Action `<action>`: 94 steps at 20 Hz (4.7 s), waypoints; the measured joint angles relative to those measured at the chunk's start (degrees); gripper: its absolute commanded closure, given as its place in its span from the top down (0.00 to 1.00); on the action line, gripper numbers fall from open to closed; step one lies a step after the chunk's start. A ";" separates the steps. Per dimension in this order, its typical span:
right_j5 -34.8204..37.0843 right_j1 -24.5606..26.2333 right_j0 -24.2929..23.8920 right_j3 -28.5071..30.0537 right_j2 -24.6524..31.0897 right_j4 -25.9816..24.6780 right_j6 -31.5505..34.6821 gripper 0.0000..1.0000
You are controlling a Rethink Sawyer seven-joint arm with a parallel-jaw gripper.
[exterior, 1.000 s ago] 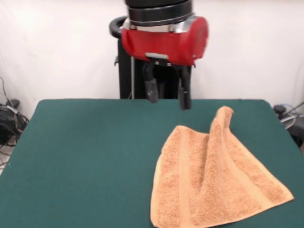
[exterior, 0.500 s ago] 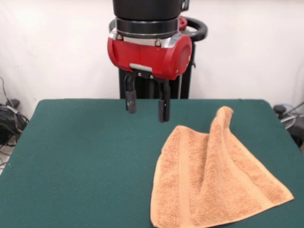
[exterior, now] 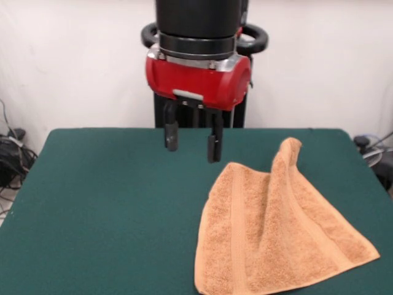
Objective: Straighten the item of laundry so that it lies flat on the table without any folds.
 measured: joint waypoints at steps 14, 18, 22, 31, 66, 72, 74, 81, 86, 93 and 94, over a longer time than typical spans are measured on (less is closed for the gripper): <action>-6.98 -3.14 0.18 13.17 1.83 -0.08 0.00 1.00; -9.44 -3.16 0.09 15.55 2.07 -0.16 0.00 1.00; -12.10 -2.98 -0.05 16.93 2.07 -0.59 0.00 1.00; -20.72 -0.20 -1.05 17.19 2.26 -3.17 0.00 1.00; -24.05 -6.06 -5.41 37.47 7.97 -5.11 0.00 1.00; -24.29 -4.88 -5.25 37.70 7.97 -5.11 0.00 1.00; -24.85 -4.14 -5.01 37.70 7.98 -5.44 0.00 1.00; -27.65 -3.34 -2.49 37.74 7.11 -8.43 0.00 1.00; -27.79 -4.36 -2.02 38.10 6.99 -9.31 0.00 1.00; -27.80 -5.22 -2.03 38.53 6.99 -9.29 0.00 1.00; -27.80 -5.22 -2.03 38.58 6.99 -9.29 0.00 1.00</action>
